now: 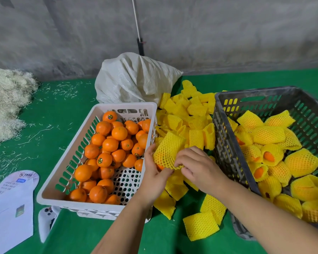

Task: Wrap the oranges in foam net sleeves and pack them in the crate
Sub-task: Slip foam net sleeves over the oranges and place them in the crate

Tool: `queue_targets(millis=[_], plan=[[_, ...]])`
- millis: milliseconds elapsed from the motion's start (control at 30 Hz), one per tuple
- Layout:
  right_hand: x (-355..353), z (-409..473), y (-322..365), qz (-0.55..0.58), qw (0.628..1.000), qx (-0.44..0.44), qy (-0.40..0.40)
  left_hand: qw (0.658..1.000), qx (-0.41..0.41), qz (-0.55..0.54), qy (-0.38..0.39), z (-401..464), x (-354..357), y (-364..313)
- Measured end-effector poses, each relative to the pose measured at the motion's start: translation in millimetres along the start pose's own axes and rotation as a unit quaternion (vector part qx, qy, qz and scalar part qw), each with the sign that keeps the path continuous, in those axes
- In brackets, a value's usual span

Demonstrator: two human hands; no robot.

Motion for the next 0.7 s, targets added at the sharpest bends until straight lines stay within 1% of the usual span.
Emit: queue_targets(millis=[100, 233, 267, 333, 400, 467, 533, 633, 700], plan=[[-1, 1, 4, 0.01, 1.0, -0.018, -0.002, 0.997, -0.016, -0.081, 0.007, -2, 2, -5], [2, 2, -3, 0.071, 0.997, 0.034, 0.014, 0.984, -0.063, -0.153, 0.069, -6, 0, -6], [1, 3, -6, 0.089, 0.995, 0.048, 0.014, 0.984, -0.064, -0.147, 0.081, -7, -1, -6], [-3, 5, -9, 0.113, 0.991, 0.066, 0.01, 0.991, -0.036, -0.087, 0.09, -9, -3, -8], [-6, 6, -10, 0.139, 0.987, 0.075, -0.005, 0.996, -0.007, -0.063, 0.066, -11, -2, -9], [-11, 6, -13, 0.163, 0.981, 0.095, -0.035, 0.999, 0.016, -0.028, 0.02, -10, -1, -12], [-17, 5, -13, 0.162, 0.98, 0.103, -0.061, 0.999, 0.023, 0.013, -0.031, -9, 2, -14], [-20, 2, -2, 0.121, 0.988, 0.046, -0.083, 0.995, -0.004, 0.032, -0.093, -5, 6, -11], [-13, 0, 7, 0.095, 0.994, 0.019, -0.054, 0.992, -0.047, 0.03, -0.115, -1, 5, -6]])
Point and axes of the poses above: each hand's wrist, its own z-axis towards the middle knuckle, its own x-axis out of the palm, y = z × x, the point moved 4 cm from there along z, towards the middle knuckle, and after that the axes turned 14 degrees about y, right-handed, at the moved point
